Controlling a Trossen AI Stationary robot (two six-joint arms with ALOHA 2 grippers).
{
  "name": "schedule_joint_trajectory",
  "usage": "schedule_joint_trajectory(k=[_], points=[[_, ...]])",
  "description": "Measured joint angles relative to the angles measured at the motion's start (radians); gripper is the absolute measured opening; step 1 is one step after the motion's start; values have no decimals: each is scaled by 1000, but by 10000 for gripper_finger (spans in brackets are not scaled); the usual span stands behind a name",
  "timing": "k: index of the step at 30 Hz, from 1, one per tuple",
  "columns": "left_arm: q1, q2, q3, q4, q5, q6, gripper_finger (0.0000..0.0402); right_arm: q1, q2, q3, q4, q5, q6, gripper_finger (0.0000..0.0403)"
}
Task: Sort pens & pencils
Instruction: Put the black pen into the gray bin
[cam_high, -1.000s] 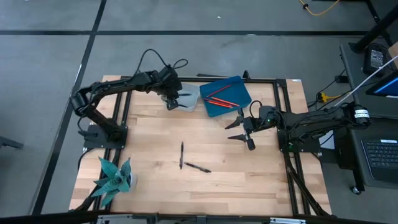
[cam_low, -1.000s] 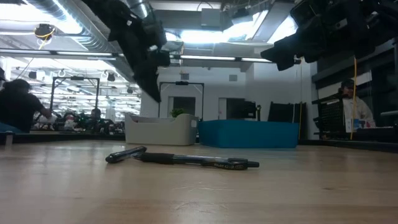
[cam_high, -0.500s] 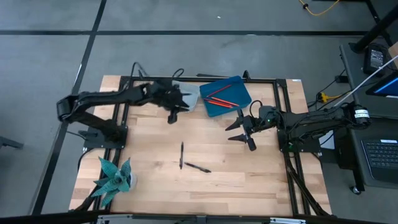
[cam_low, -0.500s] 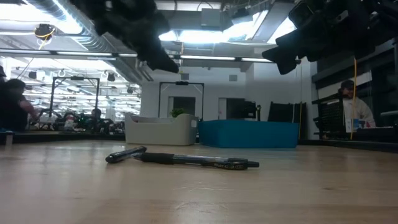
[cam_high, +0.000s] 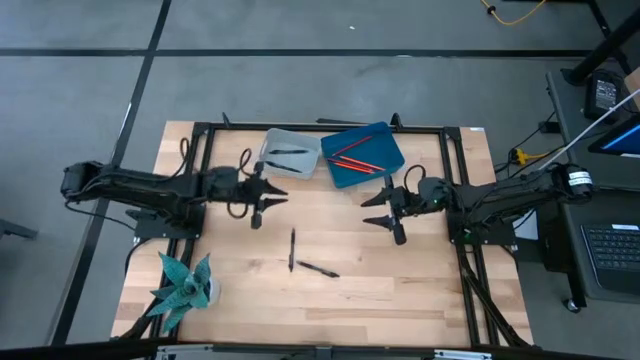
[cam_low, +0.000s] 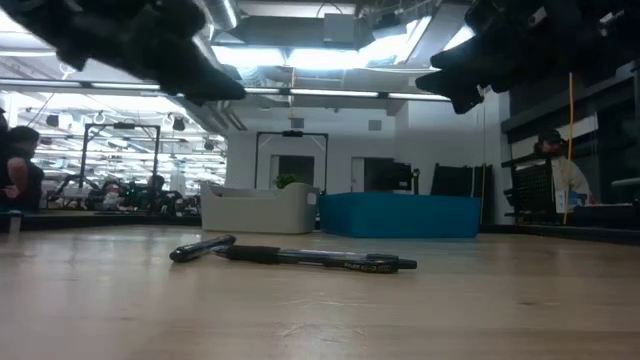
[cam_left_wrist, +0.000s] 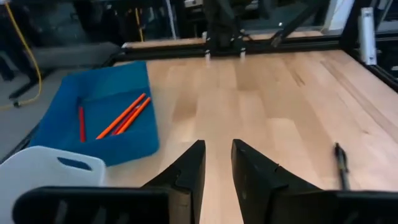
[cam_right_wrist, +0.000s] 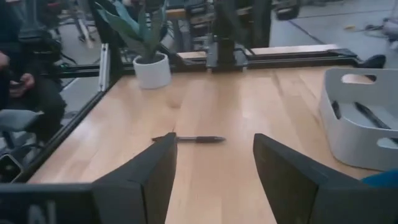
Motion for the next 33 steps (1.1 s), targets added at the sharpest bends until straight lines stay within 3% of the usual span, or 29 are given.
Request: schedule_joint_trajectory(k=[10,17,26,33], points=[[-209,-34,-137,131,-228,-76,72,176,145,55,107,207,9,213],[-397,-33,-185,213,-431,-98,72,209,414,247,94,194,-21,213],[-604,-32,-196,208,-624,-125,72,261,607,435,17,220,21,213],[-654,-30,-234,208,-765,-165,72,302,694,550,-180,327,157,213]])
